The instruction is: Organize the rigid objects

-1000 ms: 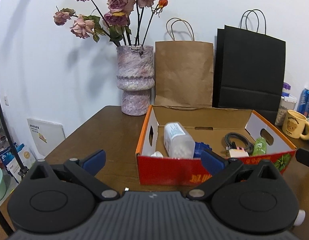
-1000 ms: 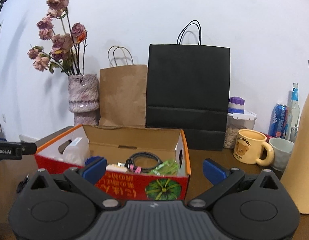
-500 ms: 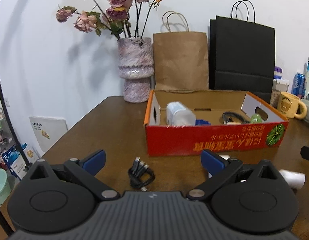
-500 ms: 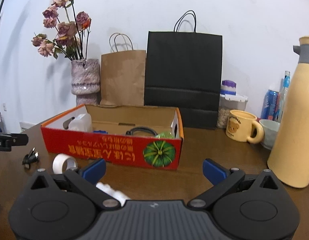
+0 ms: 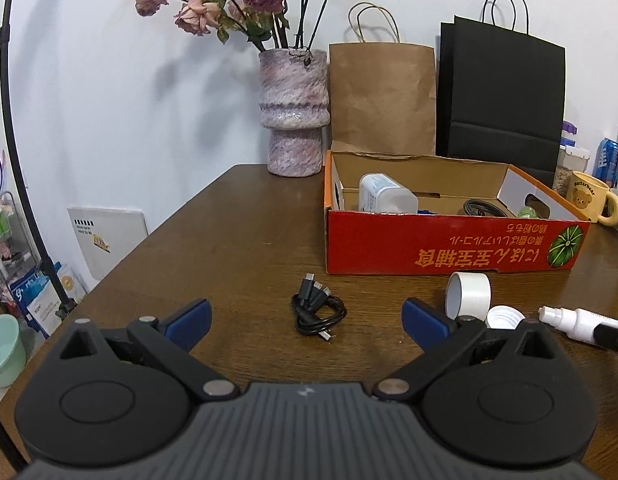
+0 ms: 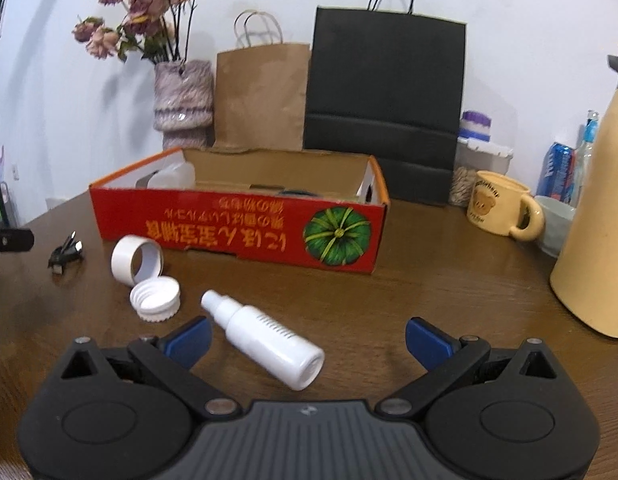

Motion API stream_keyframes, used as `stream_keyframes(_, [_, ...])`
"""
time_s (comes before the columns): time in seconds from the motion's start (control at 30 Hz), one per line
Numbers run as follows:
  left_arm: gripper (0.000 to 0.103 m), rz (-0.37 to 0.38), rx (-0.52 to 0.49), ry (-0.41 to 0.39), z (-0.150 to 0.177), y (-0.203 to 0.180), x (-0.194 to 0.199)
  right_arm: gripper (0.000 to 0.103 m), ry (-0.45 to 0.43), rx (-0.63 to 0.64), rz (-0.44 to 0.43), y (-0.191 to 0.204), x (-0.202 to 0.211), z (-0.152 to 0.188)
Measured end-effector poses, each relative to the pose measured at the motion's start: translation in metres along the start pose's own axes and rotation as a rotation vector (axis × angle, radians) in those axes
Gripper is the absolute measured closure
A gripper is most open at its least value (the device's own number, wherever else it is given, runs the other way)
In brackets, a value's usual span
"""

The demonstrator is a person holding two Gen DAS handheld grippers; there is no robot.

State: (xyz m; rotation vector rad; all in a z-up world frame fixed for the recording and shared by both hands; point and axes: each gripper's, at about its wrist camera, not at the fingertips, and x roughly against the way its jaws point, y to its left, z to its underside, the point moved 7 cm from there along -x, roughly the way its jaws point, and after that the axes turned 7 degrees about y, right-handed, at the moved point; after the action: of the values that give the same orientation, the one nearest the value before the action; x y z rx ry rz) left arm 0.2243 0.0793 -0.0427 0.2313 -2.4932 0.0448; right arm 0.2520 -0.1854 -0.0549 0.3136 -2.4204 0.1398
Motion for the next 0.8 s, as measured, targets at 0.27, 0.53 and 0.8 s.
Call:
stream_keyframes(0.27, [0.000, -0.004, -0.011, 0.005, 0.001, -0.002, 0.001, 0.000, 0.051, 0.021, -0.013, 0.008, -0.014, 0.000])
stream_keyframes(0.53, [0.000, -0.007, -0.014, 0.015, 0.002, -0.003, 0.000, 0.008, 0.100, 0.023, -0.030, 0.012, -0.033, -0.006])
stream_keyframes(0.8, [0.000, -0.001, -0.015, 0.033, 0.003, -0.002, -0.002, 0.076, 0.083, 0.034, -0.062, 0.018, -0.024, -0.003])
